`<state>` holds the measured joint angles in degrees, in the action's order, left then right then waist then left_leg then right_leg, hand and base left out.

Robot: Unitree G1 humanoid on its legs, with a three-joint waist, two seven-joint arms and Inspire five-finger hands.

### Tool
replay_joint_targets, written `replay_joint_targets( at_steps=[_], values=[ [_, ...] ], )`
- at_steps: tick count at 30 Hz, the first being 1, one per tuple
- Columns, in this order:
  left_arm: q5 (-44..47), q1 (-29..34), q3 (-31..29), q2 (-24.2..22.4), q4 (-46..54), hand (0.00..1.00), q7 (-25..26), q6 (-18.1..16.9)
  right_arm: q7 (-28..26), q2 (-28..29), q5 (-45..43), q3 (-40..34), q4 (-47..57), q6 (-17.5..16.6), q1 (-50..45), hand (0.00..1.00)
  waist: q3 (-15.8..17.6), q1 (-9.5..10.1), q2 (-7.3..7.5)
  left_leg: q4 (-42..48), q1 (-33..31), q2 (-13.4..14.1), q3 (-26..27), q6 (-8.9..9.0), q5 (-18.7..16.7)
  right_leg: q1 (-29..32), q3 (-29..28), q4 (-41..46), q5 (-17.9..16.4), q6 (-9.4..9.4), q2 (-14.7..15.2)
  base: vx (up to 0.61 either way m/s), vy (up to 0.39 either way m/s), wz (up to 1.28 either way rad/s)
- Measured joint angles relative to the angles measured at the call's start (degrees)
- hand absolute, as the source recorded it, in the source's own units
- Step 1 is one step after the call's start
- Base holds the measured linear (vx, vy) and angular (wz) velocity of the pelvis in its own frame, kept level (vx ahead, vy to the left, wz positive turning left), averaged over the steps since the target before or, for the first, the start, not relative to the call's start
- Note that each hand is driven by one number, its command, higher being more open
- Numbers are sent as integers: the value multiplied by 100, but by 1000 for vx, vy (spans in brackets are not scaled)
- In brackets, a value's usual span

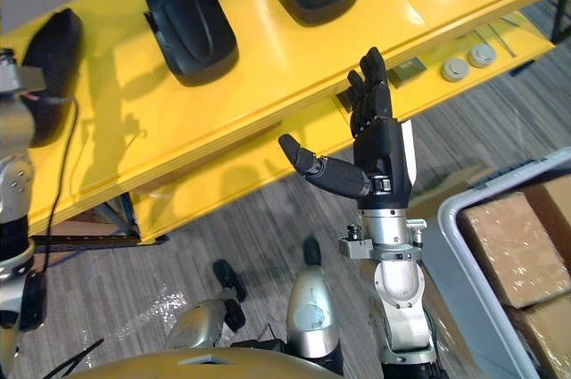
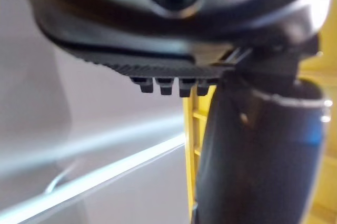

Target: Walk over and take three plastic housings, then place them on the shelf

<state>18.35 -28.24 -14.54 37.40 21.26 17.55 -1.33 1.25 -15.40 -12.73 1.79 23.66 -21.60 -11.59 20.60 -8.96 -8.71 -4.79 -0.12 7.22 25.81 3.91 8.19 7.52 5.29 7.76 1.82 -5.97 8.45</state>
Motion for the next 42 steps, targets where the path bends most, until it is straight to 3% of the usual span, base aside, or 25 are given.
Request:
replay_joint_targets(
  at_steps=[1,4,6,8,11,14,22,27,31,33,35,42],
  values=[
    [-280,261,-183,153,-128,100,-149,329,-18,0,0,1,-1,1,-65,100,-154,58,-127,0,53,1,-87,1,-1,-123,99,-44,-29,-5,10,45,-5,24],
    [-582,812,-279,538,-756,100,-501,814,-47,32,-1,39,-21,1,-124,100,-505,118,-210,1,86,11,-224,9,-6,-296,252,-177,-79,-1,16,27,-1,23],
    [-1019,1132,-287,606,-1264,100,-847,1059,-45,112,0,68,-22,0,-130,100,-677,173,-160,1,126,18,-261,32,-23,-393,309,-242,-80,-5,25,17,6,13],
    [-1458,1508,-287,607,-1915,100,-1209,1296,-16,224,-6,118,-30,2,-162,100,-820,257,-13,-1,179,31,-292,58,-67,-486,369,-313,-69,-16,24,3,7,6],
    [-1819,1791,-272,592,-2695,100,-1456,1525,69,224,-4,159,-53,14,-190,100,-909,311,149,-1,178,33,-362,52,-62,-585,445,-411,-19,-28,27,22,-4,13],
    [-2140,1929,-251,554,-3129,100,-1585,1648,135,223,-4,186,-103,99,-187,100,-941,362,208,-1,178,18,-378,43,-54,-609,462,-448,23,-76,45,25,3,6],
    [-2357,1969,178,-179,-3687,100,-1647,1768,134,-8,-220,198,-356,379,-41,100,-950,315,127,-3,58,-38,-329,57,-64,-533,380,-596,144,-95,46,3,9,-3],
    [-2528,1885,231,-272,-3674,100,-1217,1490,31,-123,-246,80,-348,395,211,100,-881,278,-23,-2,-134,-60,-267,3,-2,-293,270,-591,251,-100,58,-8,7,-6],
    [-3212,1876,490,-327,-3600,100,-719,758,-65,-131,-400,83,-346,388,219,100,-777,238,-24,-3,-159,-64,-248,42,-26,-249,225,-577,252,-104,58,-3,0,-4],
    [-3540,1876,572,-329,-3456,100,-493,585,-80,-135,-400,88,-346,369,197,100,-756,222,-24,-4,-167,-62,-242,58,-41,-230,214,-568,248,-100,56,0,0,0],
    [-4096,1875,606,-330,-3257,100,44,401,-85,-196,-402,88,-346,288,152,100,-676,221,-42,-4,-155,-60,-237,57,-40,-200,210,-490,228,-80,59,0,0,0],
    [-4733,1939,655,-331,-3160,100,1204,445,-89,-273,-447,92,-359,175,114,100,-571,232,-116,-2,-157,-54,-259,20,-13,-149,220,-372,161,-57,63,30,-7,1]
  ],
)
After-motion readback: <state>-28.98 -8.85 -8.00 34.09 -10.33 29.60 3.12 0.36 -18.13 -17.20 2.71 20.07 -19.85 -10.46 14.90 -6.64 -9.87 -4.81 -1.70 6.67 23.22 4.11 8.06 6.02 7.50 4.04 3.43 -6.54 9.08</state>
